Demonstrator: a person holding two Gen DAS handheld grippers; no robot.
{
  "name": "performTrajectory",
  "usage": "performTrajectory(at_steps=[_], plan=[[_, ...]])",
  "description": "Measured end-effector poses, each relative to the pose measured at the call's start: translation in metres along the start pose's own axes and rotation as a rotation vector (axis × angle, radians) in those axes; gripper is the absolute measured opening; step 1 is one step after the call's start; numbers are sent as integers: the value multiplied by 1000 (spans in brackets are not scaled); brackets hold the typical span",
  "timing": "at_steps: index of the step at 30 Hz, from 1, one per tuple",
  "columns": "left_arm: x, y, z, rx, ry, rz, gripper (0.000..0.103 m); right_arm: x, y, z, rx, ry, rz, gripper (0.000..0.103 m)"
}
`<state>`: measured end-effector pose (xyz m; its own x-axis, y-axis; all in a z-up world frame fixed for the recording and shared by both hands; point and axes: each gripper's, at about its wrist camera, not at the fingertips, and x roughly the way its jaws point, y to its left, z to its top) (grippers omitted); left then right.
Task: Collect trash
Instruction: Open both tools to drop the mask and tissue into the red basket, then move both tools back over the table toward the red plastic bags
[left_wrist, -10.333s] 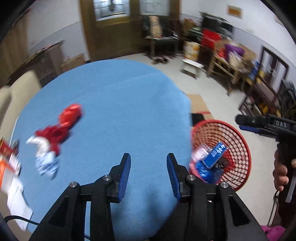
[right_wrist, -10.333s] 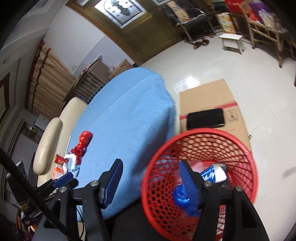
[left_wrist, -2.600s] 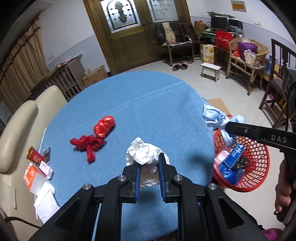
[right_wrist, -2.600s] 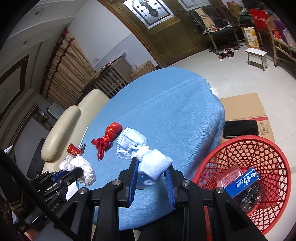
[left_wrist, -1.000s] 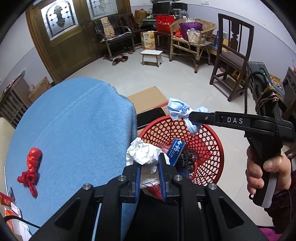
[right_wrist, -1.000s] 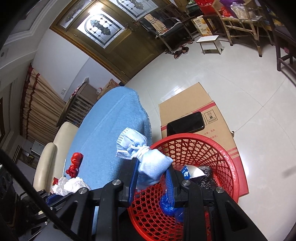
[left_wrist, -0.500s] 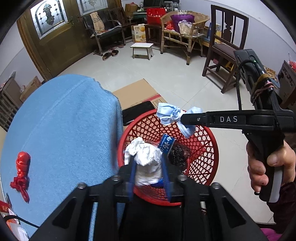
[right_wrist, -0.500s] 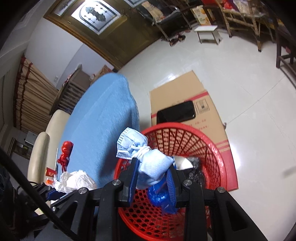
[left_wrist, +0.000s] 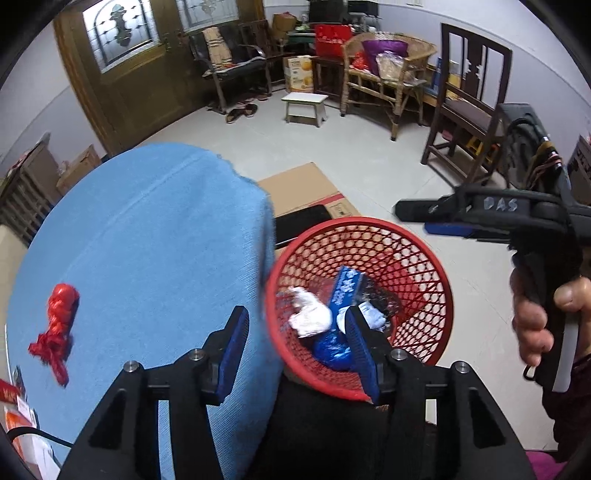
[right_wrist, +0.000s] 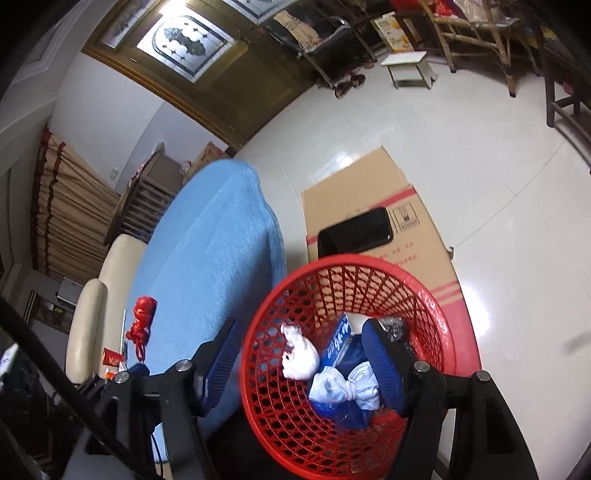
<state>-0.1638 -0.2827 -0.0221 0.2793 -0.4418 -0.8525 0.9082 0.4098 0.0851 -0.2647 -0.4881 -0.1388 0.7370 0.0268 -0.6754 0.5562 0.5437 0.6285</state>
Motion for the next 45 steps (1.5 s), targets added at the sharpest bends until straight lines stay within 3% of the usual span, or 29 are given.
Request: performTrajectory(at_steps=[13,21,34,45], plan=[[-53,109,-55,-307,-69,212,58,8,58,-15,-119,10,19,72],[-77,157,-89,-408,-99,365,59,21,104,-29,-213,48,7,72],[-91,195,-125,-487,-113,447,59,58,187,-58,-386,124,2,72],[-93,221,-145,-541,-105,492,60,81,227,-68,-466,161,7,72]])
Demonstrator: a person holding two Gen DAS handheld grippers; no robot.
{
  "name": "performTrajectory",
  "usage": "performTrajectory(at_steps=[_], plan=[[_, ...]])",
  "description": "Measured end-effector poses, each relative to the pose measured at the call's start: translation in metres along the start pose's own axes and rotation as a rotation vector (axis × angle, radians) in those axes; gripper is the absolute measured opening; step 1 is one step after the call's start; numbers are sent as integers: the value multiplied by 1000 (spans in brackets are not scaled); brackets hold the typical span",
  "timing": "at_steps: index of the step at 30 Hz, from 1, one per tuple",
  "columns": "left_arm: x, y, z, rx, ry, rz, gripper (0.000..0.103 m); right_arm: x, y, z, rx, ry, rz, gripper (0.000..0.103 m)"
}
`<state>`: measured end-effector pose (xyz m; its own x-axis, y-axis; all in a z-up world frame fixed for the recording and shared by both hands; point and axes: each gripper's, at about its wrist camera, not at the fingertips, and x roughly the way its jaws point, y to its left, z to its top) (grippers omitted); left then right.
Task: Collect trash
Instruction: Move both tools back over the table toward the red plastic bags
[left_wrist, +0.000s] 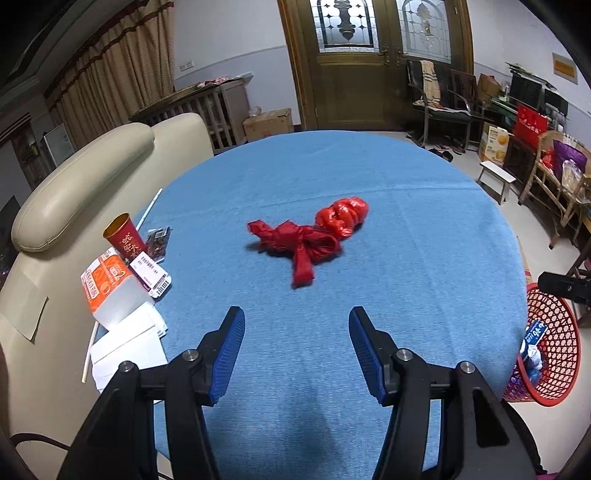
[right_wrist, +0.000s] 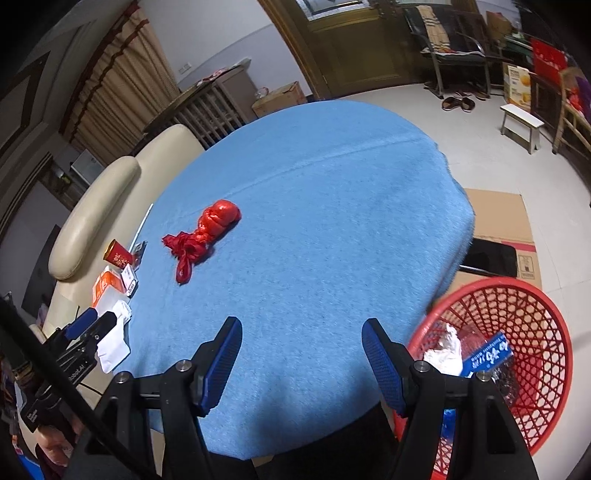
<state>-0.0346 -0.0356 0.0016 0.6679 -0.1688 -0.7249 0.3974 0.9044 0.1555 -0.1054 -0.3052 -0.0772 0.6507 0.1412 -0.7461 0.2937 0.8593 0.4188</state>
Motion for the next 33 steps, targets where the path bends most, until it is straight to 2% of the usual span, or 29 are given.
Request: performTrajectory(at_steps=[9,15,33], plan=[[13,9,-4,-10,26,14,60,18,30,20,-49,12,20,72],[20,15,-7,-21,45,24,60,31,46,17,-80,37,34,72],[30,19,-10,-30,66,27,60,45,46,9,-82,78,31,72]])
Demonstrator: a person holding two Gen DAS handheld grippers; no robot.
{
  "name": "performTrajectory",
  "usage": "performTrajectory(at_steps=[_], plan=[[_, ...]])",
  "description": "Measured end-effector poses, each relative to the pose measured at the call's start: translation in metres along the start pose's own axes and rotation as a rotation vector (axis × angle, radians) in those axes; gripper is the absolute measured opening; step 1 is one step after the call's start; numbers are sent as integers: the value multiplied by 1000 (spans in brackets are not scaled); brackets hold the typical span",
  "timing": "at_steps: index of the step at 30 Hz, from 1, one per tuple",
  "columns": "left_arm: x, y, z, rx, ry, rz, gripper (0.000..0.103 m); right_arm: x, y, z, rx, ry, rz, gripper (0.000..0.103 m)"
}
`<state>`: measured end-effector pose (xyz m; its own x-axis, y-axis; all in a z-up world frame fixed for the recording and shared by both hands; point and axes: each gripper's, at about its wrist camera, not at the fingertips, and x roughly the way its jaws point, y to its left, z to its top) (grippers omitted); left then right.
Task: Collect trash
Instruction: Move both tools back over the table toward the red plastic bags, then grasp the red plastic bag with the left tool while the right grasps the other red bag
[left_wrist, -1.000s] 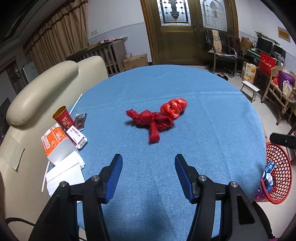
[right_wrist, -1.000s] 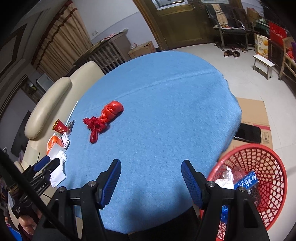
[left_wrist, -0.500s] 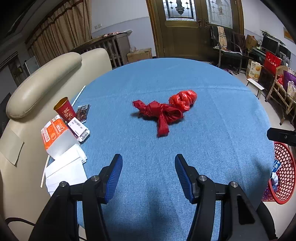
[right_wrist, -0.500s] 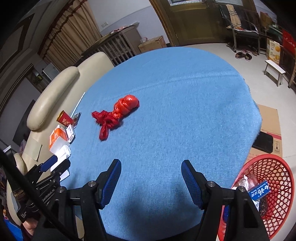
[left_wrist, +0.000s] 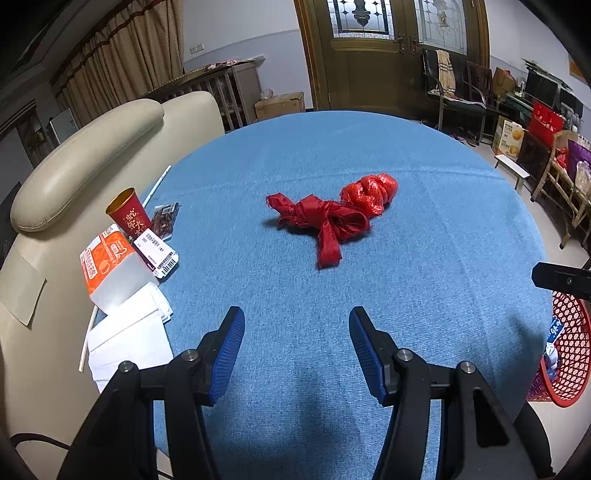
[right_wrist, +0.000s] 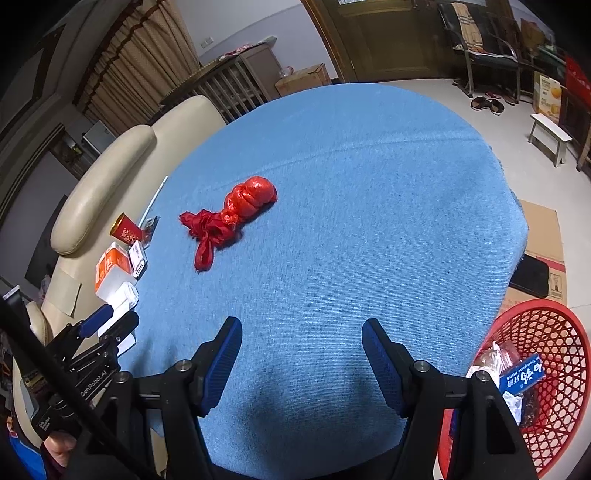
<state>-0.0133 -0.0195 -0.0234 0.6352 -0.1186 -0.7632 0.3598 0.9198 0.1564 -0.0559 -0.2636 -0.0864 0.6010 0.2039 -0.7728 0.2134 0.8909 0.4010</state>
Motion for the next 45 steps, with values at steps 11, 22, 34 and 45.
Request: performTrajectory(at_steps=[11,22,34,45], plan=[[17,7,-1,-15,32,-2,60,19,7,11,-6,29,-3,72],[30,20,1,-36,52,3,60,42,29,35,-32,43,4,72],[44,31,3,-53,74,6,60,67,52,70,-30,53,33,72],[68,56,15,-120,122,-9,60,108,52,111,80,71,78,72]])
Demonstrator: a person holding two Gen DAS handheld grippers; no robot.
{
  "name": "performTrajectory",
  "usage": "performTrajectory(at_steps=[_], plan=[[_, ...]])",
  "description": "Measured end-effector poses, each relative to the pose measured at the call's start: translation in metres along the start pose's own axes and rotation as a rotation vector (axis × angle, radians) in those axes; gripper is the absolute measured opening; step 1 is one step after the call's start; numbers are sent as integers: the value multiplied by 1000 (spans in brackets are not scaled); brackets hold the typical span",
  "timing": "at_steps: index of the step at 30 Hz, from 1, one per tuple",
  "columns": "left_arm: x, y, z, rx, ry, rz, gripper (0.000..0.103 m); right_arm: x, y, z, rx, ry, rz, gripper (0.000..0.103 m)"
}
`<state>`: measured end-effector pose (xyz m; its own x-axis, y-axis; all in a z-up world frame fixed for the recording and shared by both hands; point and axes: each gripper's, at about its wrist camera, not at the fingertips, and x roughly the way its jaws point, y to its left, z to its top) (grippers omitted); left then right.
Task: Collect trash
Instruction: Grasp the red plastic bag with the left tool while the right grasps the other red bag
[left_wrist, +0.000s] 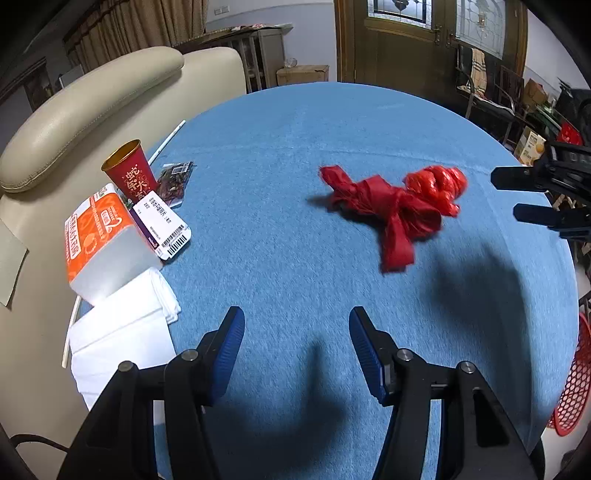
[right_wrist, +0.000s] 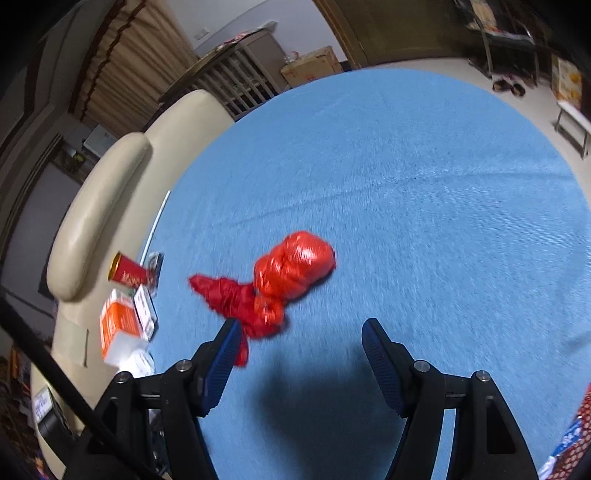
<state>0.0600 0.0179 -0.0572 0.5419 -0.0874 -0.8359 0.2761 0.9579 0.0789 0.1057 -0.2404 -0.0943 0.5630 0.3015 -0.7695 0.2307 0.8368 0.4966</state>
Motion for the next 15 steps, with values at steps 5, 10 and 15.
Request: performTrajectory(at_steps=[5,10,15], plan=[[8,7,19,-23,9,-26,60,30,0,22,73,32,37,72],[21,13,41,-70,31,-40,60,66,-2,40,151,82,51,72],[37,16,62,-122,61,-53,60,88,2,48,164,72,21,62]])
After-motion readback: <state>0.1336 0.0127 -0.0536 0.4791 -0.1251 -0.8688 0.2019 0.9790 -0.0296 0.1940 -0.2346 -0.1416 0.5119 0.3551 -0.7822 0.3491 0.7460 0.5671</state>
